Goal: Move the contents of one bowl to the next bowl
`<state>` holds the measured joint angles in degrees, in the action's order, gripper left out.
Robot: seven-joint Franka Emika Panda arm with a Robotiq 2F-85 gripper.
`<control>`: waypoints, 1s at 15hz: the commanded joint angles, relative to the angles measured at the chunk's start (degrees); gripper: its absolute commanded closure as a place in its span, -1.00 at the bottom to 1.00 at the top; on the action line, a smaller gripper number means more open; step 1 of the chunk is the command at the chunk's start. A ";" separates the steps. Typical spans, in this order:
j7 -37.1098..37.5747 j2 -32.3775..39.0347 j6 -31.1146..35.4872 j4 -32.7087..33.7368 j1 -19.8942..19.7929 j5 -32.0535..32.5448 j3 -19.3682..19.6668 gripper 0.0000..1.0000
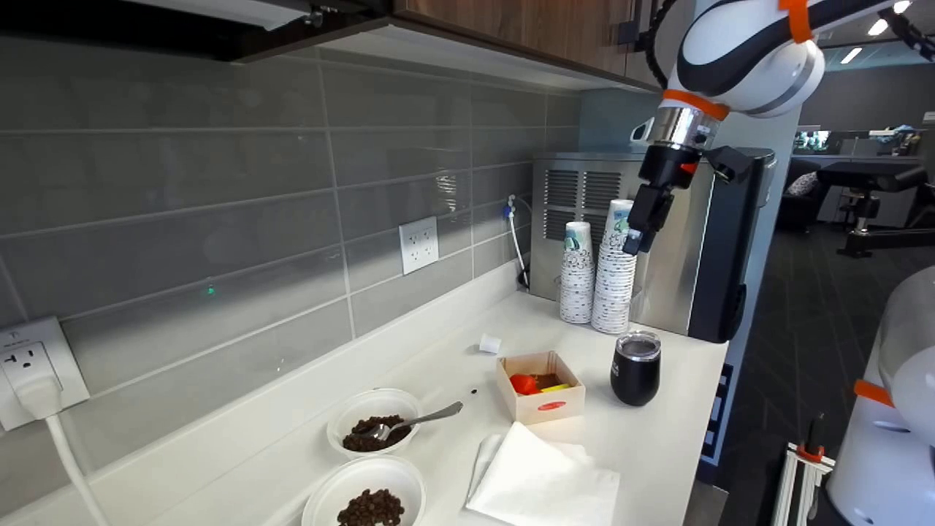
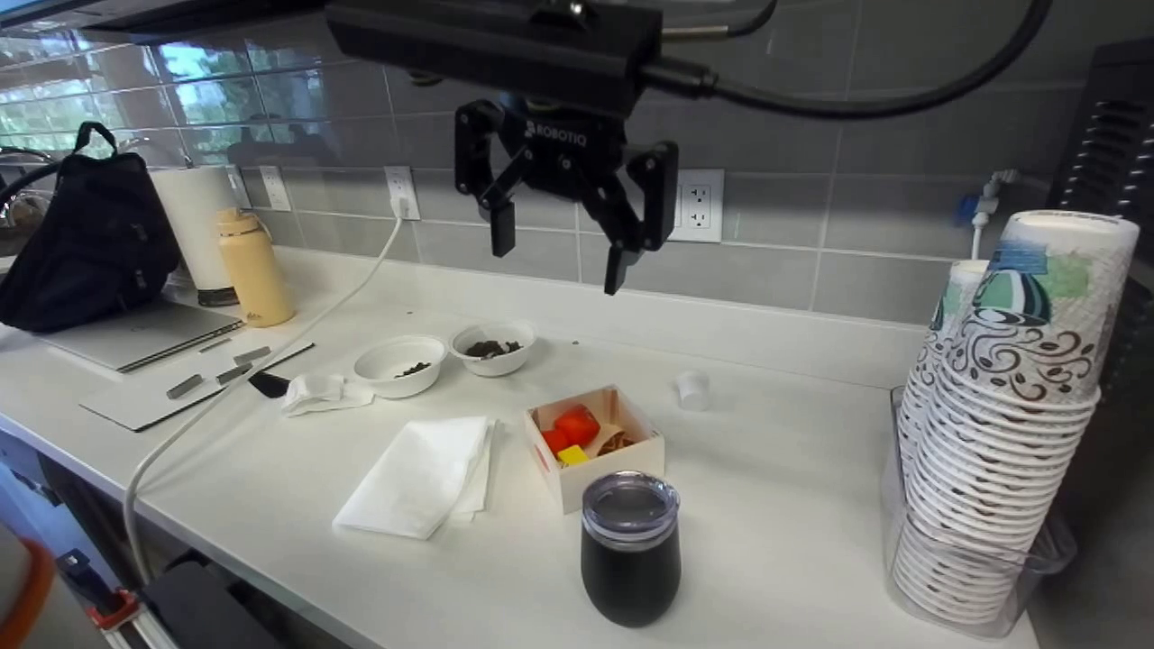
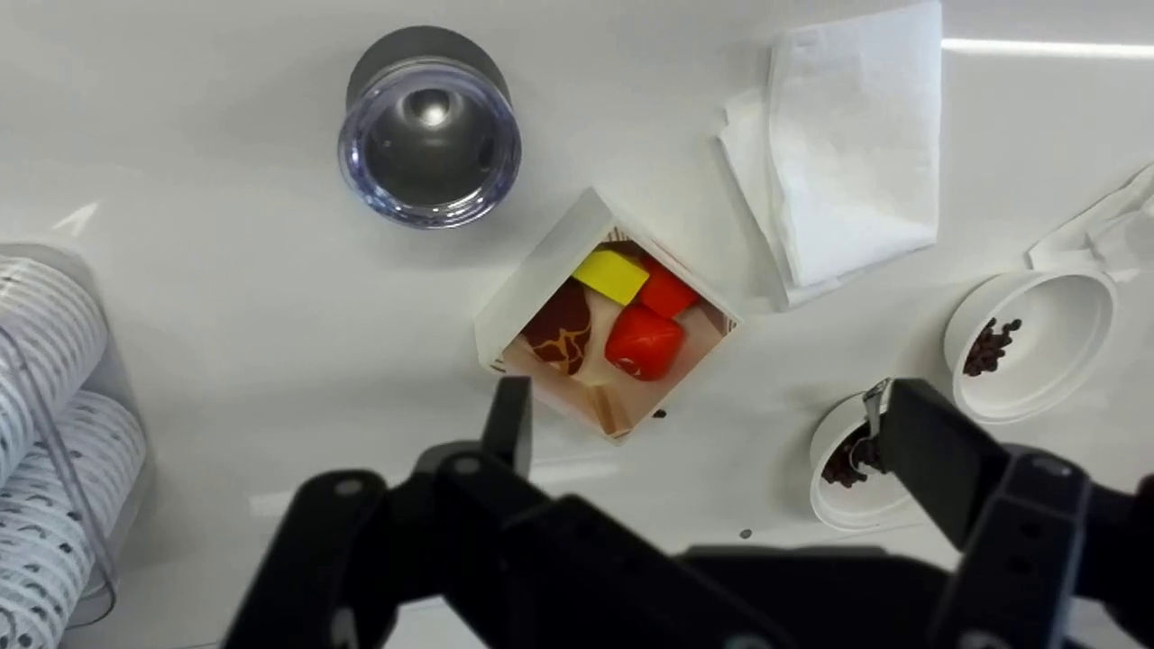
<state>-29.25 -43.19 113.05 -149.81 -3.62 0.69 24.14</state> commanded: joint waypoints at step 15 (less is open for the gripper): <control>-21.64 29.26 14.88 2.17 13.63 -37.94 -1.69 -1.00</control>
<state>-44.39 -20.89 128.45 -151.50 8.85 -29.63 23.61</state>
